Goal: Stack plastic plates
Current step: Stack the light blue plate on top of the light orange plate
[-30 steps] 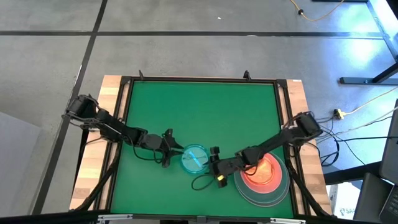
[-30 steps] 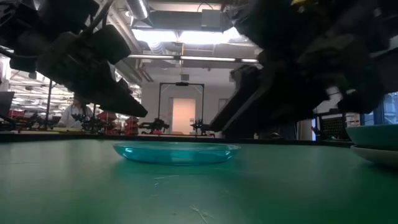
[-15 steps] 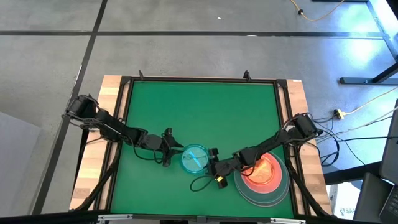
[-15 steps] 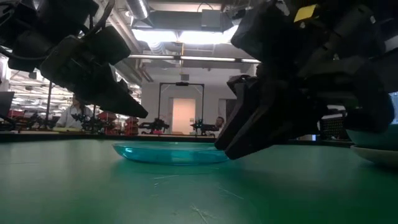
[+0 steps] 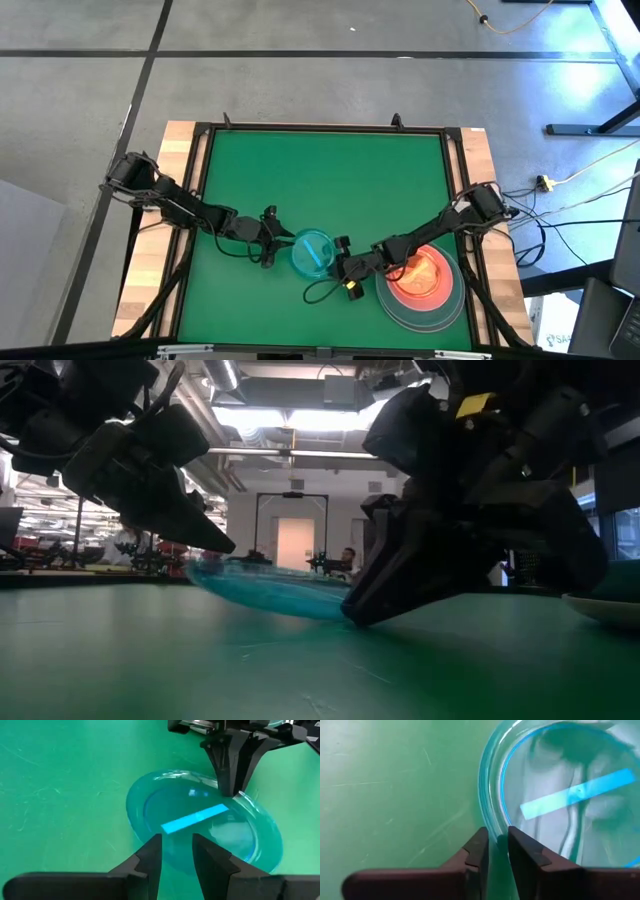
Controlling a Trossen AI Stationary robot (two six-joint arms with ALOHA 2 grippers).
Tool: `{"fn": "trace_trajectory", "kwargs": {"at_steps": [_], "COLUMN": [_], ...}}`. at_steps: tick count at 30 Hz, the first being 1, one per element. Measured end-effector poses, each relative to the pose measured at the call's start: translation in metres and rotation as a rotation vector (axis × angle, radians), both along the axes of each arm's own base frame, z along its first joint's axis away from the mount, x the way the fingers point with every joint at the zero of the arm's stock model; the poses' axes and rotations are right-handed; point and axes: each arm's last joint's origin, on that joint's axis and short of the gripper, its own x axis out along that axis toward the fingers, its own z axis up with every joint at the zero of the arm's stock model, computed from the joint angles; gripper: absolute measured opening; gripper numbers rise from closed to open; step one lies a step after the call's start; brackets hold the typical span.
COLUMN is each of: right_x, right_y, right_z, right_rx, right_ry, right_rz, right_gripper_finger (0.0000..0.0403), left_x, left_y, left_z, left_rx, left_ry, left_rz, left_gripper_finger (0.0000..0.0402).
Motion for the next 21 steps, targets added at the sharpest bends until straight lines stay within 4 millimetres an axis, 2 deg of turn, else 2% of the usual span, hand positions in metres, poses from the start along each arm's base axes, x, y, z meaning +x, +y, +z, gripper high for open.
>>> {"fn": "trace_trajectory", "kwargs": {"at_steps": [5,10,15,21], "right_x": [0.000,0.001,0.000,-0.005], "right_y": [-0.001,-0.001,-0.003,-0.003], "right_z": [0.000,0.000,0.002,0.029], "right_rx": [-0.023,-0.041,-0.059,-0.041], "right_ry": [-0.009,-0.017,-0.021,-0.060], "right_rz": [-0.003,-0.006,-0.028,-0.039], "right_gripper_finger": [0.0047,0.0008,0.0008,0.0003], "left_x": [0.000,0.000,0.000,-0.001], "left_y": [0.000,0.000,0.000,0.000], "left_z": [0.000,0.000,0.000,-0.002], "left_rx": [0.001,0.001,0.000,0.006], "left_ry": [0.000,0.000,0.001,0.019], "left_rz": [0.001,0.000,0.000,0.000], "left_gripper_finger": [0.0101,0.0101,0.0101,0.0101]}}
